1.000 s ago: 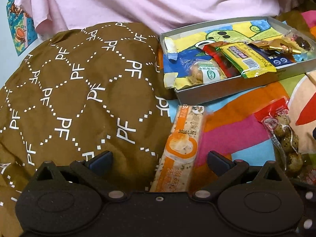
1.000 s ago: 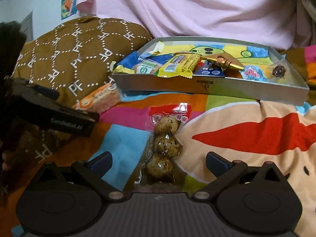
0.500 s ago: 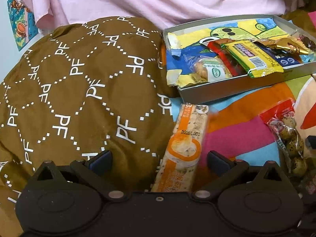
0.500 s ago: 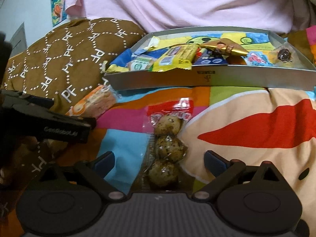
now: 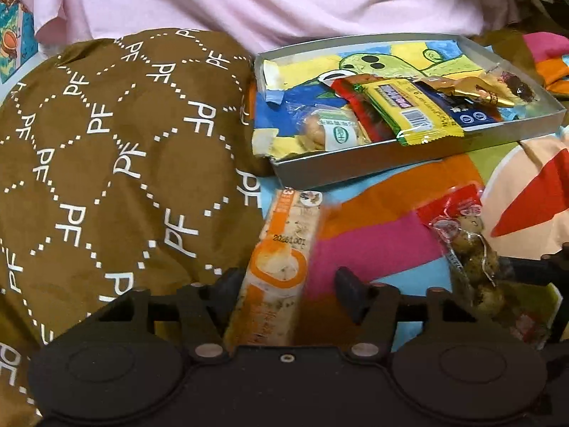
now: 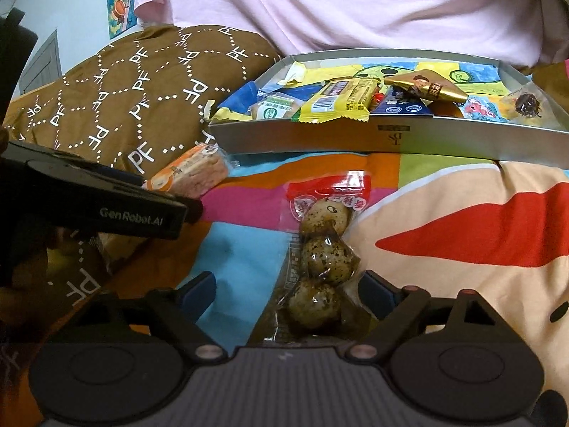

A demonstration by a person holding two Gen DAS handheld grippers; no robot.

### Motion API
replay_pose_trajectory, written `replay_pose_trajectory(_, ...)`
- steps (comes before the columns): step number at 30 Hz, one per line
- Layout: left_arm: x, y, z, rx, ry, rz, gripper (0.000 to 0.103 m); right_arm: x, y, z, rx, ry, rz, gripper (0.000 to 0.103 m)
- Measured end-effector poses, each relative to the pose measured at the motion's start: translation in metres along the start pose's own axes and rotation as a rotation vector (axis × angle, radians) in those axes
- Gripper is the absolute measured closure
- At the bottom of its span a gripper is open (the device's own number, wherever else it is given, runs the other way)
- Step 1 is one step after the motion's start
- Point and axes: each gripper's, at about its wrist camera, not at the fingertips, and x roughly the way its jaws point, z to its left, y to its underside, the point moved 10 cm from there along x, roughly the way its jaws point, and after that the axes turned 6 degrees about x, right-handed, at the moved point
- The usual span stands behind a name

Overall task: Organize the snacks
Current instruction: 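Lower the left tool onto the long biscuit bar while the right tool lowers onto the quail egg pack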

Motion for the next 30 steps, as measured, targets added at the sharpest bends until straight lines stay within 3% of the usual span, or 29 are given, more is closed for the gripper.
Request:
replay_pose_trajectory(5,0.001,0.004,-0.001,-0.090,0.076,0.026,0.057,-0.001,0.000,0.000,0.000,-0.005,-0.003,0.018)
replay_pose_trajectory(9,0.003,0.006,-0.001,-0.165,0.139,0.038,0.061,-0.002,-0.001,-0.001,0.005,-0.003,-0.006,0.024)
replay_pose_trajectory(13,0.005,0.007,-0.004,-0.156,0.140,0.046,0.060,-0.002,-0.001,-0.002,0.013,-0.004,-0.001,0.027)
replay_pose_trajectory(17,0.007,0.008,-0.009,-0.114,0.129,0.053,0.048,0.002,0.001,-0.002,0.013,-0.020,0.021,0.019)
replay_pose_trajectory(21,0.010,0.011,-0.011,-0.111,0.126,0.052,0.045,0.003,0.002,-0.001,0.003,-0.021,0.028,0.017)
replay_pose_trajectory(23,0.009,0.011,-0.011,-0.123,0.124,0.050,0.048,0.003,0.002,-0.001,-0.004,-0.001,0.026,0.024)
replay_pose_trajectory(27,0.007,0.012,-0.008,-0.160,0.113,0.056,0.062,0.002,0.002,-0.002,-0.033,0.035,0.025,0.050)
replay_pose_trajectory(28,0.007,0.013,-0.007,-0.173,0.111,0.058,0.068,0.002,0.002,-0.001,-0.047,0.039,0.026,0.052)
replay_pose_trajectory(30,0.005,0.012,-0.007,-0.204,0.113,0.060,0.068,0.000,0.004,0.005,-0.091,0.046,0.034,0.055)
